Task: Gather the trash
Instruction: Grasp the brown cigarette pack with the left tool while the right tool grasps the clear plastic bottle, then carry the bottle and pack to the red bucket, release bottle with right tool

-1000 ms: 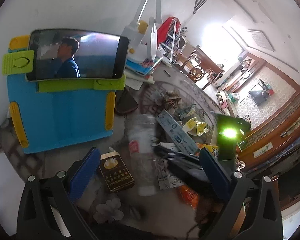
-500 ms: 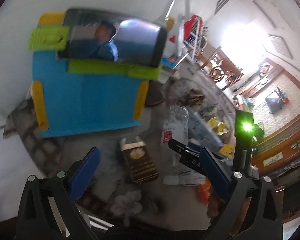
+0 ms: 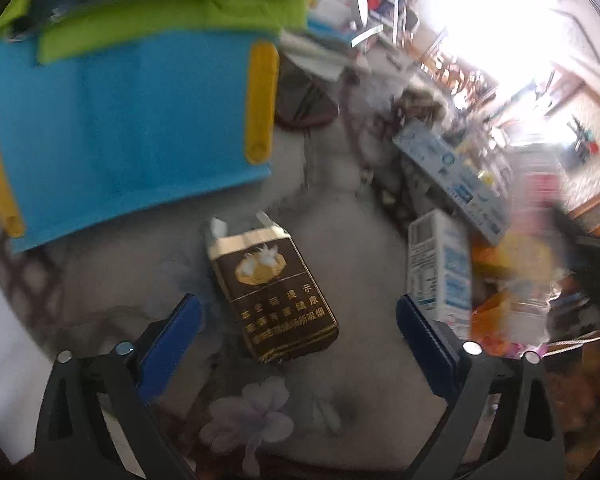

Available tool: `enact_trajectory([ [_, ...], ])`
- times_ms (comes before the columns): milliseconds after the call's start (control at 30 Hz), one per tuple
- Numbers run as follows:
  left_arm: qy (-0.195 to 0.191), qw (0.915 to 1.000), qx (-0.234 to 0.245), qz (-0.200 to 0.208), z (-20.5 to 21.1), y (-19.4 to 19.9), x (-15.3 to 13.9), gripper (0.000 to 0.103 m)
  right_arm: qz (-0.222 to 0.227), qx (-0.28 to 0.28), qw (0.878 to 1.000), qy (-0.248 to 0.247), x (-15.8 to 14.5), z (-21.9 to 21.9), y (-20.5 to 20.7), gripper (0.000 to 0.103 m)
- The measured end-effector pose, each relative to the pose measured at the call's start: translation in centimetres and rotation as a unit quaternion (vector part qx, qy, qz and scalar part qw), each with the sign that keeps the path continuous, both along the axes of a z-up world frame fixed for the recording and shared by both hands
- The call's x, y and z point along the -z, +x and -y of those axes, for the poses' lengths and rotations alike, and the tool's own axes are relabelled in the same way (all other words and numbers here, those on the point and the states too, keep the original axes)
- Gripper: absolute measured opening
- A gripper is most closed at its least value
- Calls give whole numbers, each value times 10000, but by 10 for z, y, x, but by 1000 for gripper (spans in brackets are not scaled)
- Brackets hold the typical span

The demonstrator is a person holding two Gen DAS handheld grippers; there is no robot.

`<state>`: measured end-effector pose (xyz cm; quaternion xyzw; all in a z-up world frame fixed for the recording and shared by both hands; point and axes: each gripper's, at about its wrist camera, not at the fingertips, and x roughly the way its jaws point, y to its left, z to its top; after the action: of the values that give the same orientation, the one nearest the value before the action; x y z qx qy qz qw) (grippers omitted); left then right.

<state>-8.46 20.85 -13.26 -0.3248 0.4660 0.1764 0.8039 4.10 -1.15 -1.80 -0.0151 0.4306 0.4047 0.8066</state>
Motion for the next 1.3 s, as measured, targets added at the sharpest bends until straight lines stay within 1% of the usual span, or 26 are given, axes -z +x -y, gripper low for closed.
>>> enact_trajectory([
  [100,65,9998,76,-195,3,17,15,84,185,185,9996,125,-13,36,-11,55],
  [133,208,9996,83,-162,6,19,13,83,209,231,9994,162,-15,44,-14,55],
  [167,328,9991,112,-249,7,24,14,80,215,277,9992,200,-15,53,-17,55],
  [200,428,9986,159,-263,8,28,13,76,209,345,9989,255,-13,64,-19,55],
  [233,503,9982,173,-274,8,29,13,60,199,409,9985,309,-12,70,-22,55],
  [267,539,9980,195,-276,9,31,13,48,191,468,9980,370,-12,77,-22,55],
  [333,350,9990,223,-162,6,32,13,47,239,583,9971,430,-12,87,-24,55],
  [367,322,9992,216,-112,6,32,11,47,283,618,9968,428,-13,91,-26,55],
  [467,549,9982,247,75,14,30,-3,46,476,703,9956,406,-17,102,-36,55],
  [567,797,9956,309,372,22,28,-31,46,630,766,9942,417,-23,111,-44,55],
  [600,869,9945,336,482,24,30,-41,46,746,808,9930,423,-27,115,-48,55],
  [667,1007,9908,414,805,29,28,-69,46,894,867,9913,435,-33,121,-52,55],
  [700,1051,9892,449,915,32,27,-80,46,976,915,9900,458,-37,126,-54,55],
  [767,994,9849,548,1309,42,30,-107,46,1065,1016,9876,537,-43,135,-57,55],
  [800,969,9824,618,1471,48,30,-119,46,1116,1090,9860,583,-47,142,-57,55],
  [867,1130,9736,884,1776,68,36,-146,46,1261,1267,9818,633,-56,156,-58,55],
  [967,1217,9612,1320,2094,101,47,-171,46,1476,1567,9746,612,-65,178,-60,55],
  [1033,1206,9505,1701,2303,128,57,-186,46,1539,1767,9702,615,-69,195,-59,55],
  [1100,1229,9413,2009,2417,154,68,-195,46,1549,1975,9660,615,-71,214,-57,55],
  [1167,1196,9300,2389,2523,186,87,-201,46,1550,2195,9614,589,-70,234,-55,55],
  [1200,1148,9262,2515,2565,199,89,-202,46,1546,2333,9584,558,-69,247,-55,55],
  [1300,893,9101,3025,2688,242,109,-206,46,1505,2733,9490,450,-66,281,-53,55],
])
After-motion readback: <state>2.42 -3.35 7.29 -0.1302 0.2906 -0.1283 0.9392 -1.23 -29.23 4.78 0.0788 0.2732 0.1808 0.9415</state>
